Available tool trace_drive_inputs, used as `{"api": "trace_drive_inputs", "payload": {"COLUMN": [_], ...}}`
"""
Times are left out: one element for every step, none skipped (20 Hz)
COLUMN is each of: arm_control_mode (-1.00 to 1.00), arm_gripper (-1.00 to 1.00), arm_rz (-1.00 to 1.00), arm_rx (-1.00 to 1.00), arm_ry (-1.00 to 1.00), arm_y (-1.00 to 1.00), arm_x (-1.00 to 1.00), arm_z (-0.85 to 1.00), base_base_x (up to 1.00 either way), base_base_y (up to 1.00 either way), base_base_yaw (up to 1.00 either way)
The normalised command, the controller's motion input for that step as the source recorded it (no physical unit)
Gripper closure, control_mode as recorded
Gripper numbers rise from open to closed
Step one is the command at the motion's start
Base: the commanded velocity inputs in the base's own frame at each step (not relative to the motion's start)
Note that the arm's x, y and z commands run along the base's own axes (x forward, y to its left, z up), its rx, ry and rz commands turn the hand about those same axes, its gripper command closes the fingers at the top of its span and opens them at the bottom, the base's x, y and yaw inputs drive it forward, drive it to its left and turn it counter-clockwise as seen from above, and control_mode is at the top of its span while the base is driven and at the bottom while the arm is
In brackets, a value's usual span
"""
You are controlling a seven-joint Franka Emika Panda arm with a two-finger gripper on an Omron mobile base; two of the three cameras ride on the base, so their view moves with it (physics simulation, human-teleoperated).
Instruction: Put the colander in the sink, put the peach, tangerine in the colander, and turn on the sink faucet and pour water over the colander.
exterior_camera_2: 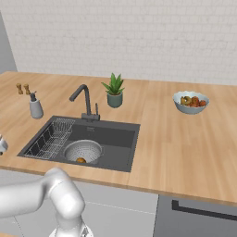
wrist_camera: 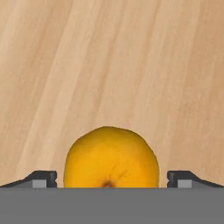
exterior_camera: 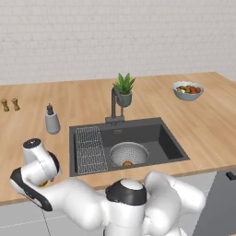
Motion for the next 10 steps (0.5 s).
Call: {"api": "trace_drive_inputs", "payload": {"arm_control_mode": [-1.00, -1.00, -1.00, -1.00, -1.00, -1.00, -1.00, -1.00, -1.00, -1.00], "arm_gripper": [-1.00, -1.00, -1.00, -1.00, -1.00, -1.00, 1.00, 1.00, 1.00, 1.00], "arm_rz": [0.00, 0.00, 0.00, 0.00, 0.00, 0.00, 0.00, 0.00, 0.00, 0.00], "arm_rx": [-0.02, -0.03, -0.03, -0.03, -0.03, -0.04, -0.04, -0.04, -0.04, -0.03], "arm_ry": [0.00, 0.00, 0.00, 0.00, 0.00, 0.00, 0.00, 0.00, 0.00, 0.00], "arm_y": [0.04, 0.04, 0.01, 0.02, 0.05, 0.11, 0.16, 0.13, 0.07, 0.03], "arm_x": [0.06, 0.01, 0.00, 0.00, 0.00, 0.00, 0.00, 0.01, 0.00, 0.00], "arm_z": [-0.14, -0.14, -0.14, -0.14, -0.19, -0.16, -0.16, -0.15, -0.11, -0.11], "base_base_x": [0.00, 0.00, 0.00, 0.00, 0.00, 0.00, 0.00, 0.00, 0.00, 0.00], "base_base_y": [0.00, 0.00, 0.00, 0.00, 0.00, 0.00, 0.00, 0.00, 0.00, 0.00], "base_base_yaw": [0.00, 0.00, 0.00, 0.00, 0.00, 0.00, 0.00, 0.00, 0.00, 0.00]}}
